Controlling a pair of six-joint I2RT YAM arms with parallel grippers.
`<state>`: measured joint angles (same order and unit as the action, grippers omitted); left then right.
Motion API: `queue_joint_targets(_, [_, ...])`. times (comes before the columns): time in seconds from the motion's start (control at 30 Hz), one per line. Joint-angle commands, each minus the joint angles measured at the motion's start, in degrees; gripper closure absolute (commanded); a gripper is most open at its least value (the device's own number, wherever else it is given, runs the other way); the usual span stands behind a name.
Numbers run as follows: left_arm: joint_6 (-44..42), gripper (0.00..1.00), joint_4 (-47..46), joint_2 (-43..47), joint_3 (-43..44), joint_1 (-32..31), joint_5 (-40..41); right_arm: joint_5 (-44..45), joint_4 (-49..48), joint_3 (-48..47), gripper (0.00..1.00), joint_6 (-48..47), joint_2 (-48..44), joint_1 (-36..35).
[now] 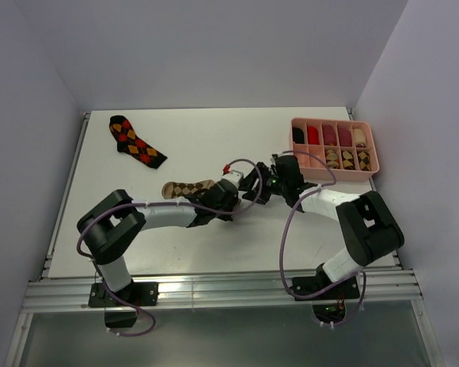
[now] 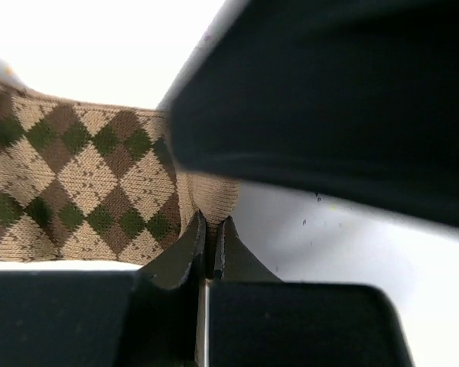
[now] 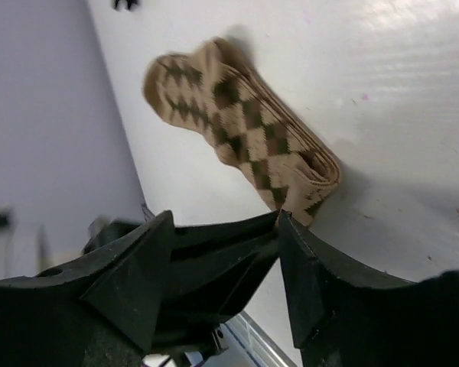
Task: Roll the socks
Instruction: Roll the sock at the center of the board.
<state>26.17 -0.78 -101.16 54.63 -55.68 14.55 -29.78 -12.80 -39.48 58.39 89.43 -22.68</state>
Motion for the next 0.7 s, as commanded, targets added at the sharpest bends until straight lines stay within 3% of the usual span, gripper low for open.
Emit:
queue_joint_targets(0.0, [7.2, 0.99, -1.1, 3.9, -2.5, 5.3, -15.8, 1.5, -10.0, 3.4, 0.35, 0.5, -3.6, 0.9])
queue_joint_targets(0.27, [19.6, 0.99, -14.5, 4.6, -10.2, 17.7, -40.9, 0.8, -17.7, 8.0, 0.35, -0.2, -1.0, -0.3])
queue_joint_targets(0.43, [26.0, 0.99, -20.8, 1.5, -12.0, 22.5, -47.3, 0.9, -22.1, 8.5, 0.35, 0.3, 3.5, -3.2])
queue_joint_targets(0.67, [30.6, 0.99, -25.0, -0.4, -14.4, 24.5, -48.9, 1.0, -25.3, 7.1, 0.35, 1.3, 10.6, -4.5])
